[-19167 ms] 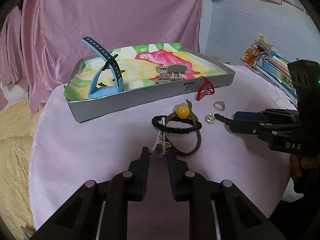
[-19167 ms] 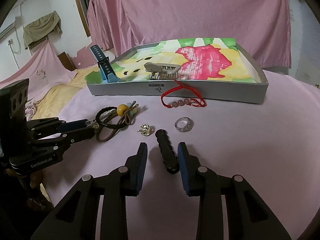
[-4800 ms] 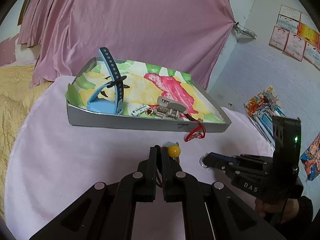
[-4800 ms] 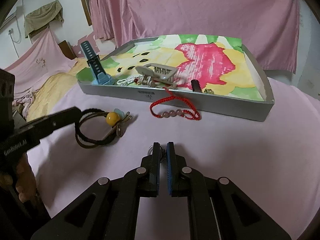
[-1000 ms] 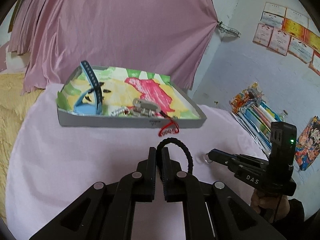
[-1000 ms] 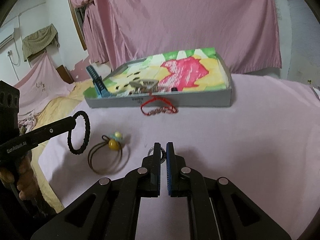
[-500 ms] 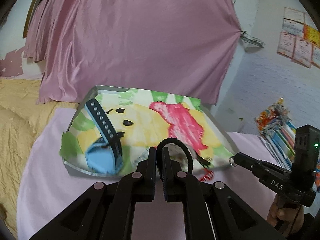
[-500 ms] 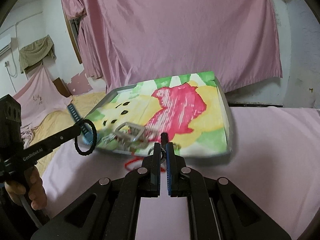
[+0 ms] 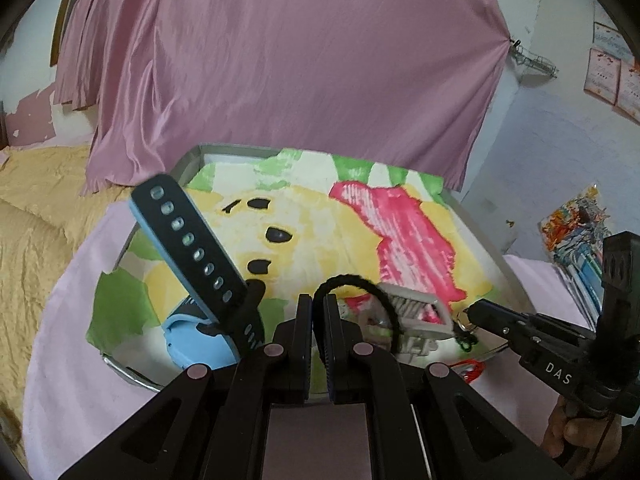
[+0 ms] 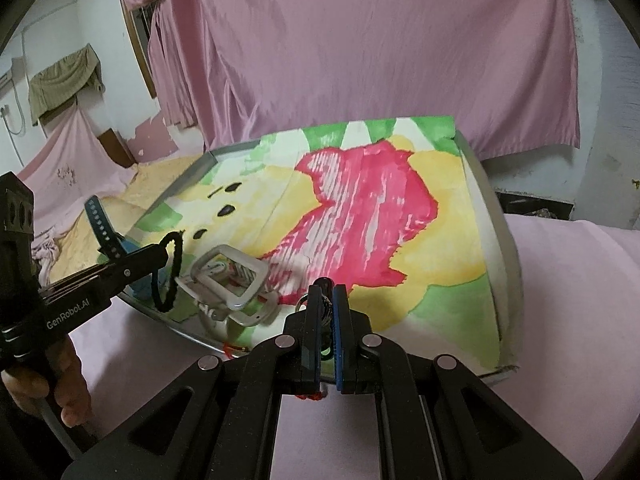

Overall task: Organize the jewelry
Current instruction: 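Carry the hair tie with the left tool into the tray while the right tool carries the ring there, then open both tools and pull them back from the tray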

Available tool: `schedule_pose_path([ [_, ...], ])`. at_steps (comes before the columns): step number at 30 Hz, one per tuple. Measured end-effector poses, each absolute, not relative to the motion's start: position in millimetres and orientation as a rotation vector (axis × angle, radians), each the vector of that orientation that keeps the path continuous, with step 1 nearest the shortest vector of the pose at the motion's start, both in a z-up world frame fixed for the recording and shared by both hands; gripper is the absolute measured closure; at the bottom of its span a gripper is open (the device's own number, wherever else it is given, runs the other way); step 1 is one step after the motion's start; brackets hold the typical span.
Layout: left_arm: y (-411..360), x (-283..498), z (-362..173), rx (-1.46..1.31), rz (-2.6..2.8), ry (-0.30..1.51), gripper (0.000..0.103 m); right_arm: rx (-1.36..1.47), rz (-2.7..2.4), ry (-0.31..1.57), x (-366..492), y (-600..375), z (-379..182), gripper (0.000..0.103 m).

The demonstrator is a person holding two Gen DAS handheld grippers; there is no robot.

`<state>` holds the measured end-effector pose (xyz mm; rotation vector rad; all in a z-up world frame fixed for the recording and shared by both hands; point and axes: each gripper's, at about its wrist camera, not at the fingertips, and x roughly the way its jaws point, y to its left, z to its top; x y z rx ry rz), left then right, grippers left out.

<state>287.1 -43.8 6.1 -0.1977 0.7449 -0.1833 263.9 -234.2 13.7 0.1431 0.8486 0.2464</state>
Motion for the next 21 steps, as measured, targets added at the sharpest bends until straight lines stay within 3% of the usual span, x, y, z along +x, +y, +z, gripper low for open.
schedule_pose_path([
  [21, -46.2, 286.9, 5.0, -0.165, -0.173, 0.758, 0.094, 0.137, 0.218, 0.819, 256.6, -240.2, 19.6, 0.096],
])
